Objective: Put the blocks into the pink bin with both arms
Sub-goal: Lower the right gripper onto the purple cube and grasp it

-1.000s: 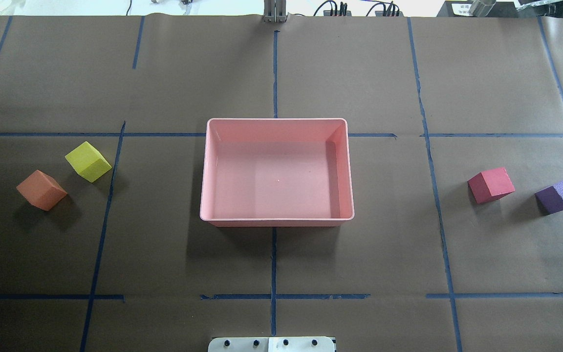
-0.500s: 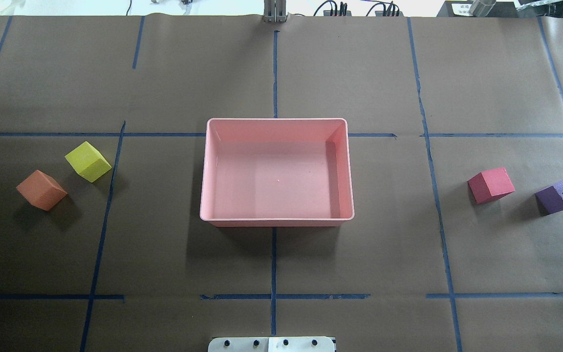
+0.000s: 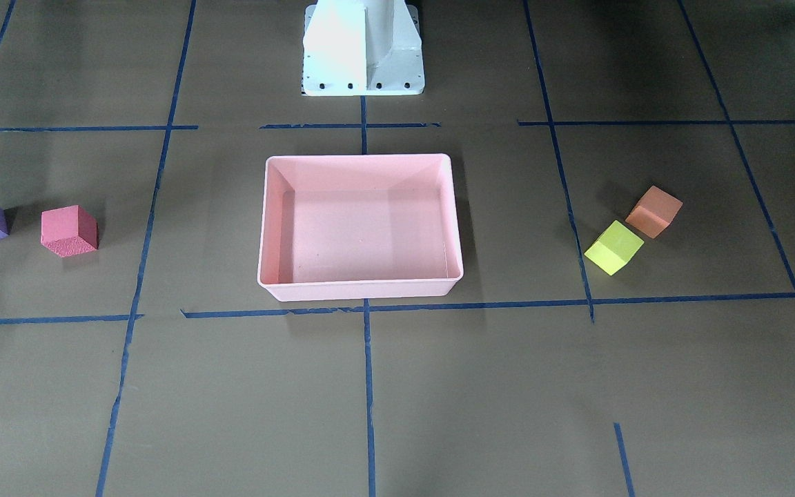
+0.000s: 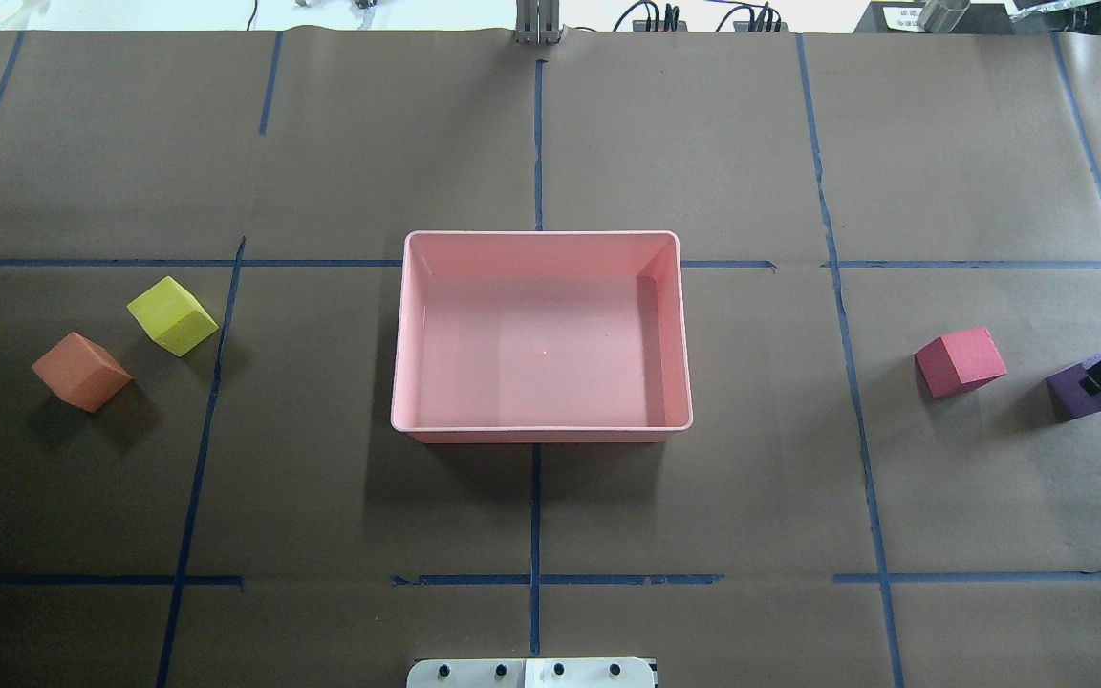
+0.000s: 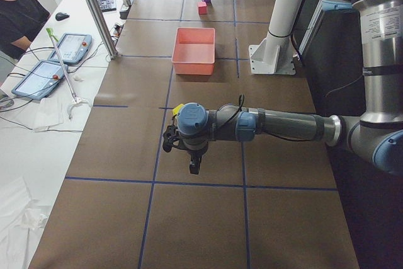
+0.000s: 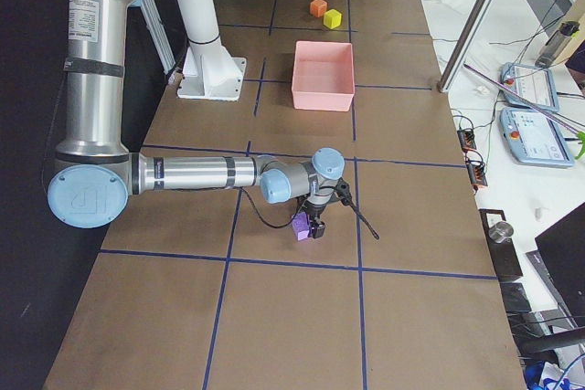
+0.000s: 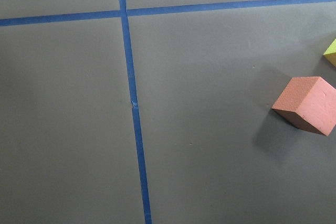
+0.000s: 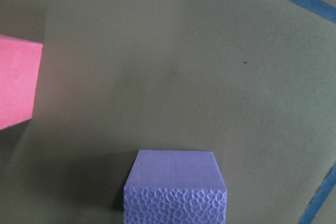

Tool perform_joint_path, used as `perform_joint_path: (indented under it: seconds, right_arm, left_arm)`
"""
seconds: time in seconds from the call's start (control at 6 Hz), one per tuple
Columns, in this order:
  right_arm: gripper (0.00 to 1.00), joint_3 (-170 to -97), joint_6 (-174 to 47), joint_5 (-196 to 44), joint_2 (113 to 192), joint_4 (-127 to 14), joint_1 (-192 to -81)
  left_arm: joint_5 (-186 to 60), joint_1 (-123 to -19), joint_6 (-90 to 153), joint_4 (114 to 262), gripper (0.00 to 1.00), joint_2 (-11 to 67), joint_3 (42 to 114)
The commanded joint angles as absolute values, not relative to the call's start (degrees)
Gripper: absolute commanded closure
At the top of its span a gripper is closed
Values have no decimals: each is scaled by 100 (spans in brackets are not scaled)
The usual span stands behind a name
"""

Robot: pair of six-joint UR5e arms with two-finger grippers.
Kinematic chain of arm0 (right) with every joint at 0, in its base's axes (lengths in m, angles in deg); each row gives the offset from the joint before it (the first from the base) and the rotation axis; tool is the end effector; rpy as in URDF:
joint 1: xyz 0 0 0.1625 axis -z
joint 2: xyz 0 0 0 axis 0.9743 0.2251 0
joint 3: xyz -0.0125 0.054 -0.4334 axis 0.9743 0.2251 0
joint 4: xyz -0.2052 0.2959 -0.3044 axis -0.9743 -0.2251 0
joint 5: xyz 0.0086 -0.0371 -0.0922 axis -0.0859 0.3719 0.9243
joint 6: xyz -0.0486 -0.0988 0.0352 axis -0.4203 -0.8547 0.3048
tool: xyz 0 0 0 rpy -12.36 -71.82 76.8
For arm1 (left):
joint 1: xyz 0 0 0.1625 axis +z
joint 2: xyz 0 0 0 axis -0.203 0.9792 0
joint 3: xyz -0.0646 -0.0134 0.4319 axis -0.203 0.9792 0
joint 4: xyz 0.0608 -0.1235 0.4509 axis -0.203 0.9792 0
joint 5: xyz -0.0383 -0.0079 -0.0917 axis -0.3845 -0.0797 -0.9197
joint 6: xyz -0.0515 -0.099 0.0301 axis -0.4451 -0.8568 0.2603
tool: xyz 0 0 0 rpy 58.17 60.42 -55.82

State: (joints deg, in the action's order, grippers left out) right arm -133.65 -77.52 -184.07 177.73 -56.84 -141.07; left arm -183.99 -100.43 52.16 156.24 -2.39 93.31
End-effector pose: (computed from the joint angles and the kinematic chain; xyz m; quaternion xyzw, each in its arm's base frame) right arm -0.1797 -0.5009 0.6772 0.0053 -0.3615 -0.2232 0.9053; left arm -0.0312 -0.4672 0.6196 0.0190 0.4415 0.0551 0.8953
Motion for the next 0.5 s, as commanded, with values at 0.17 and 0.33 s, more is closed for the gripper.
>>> perform_joint_path:
  seconds: [0.17, 0.33]
  right_arm:
    - [39, -13156, -7602, -18404, 17764, -5495, -13966]
    - [73, -13042, -7576, -18404, 17755, -5136, -13966]
  left_arm:
    - [-18409, -10048, 5216, 15624, 0, -256, 9347]
    - [-18409, -10057, 5225, 15624, 0, -256, 9356]
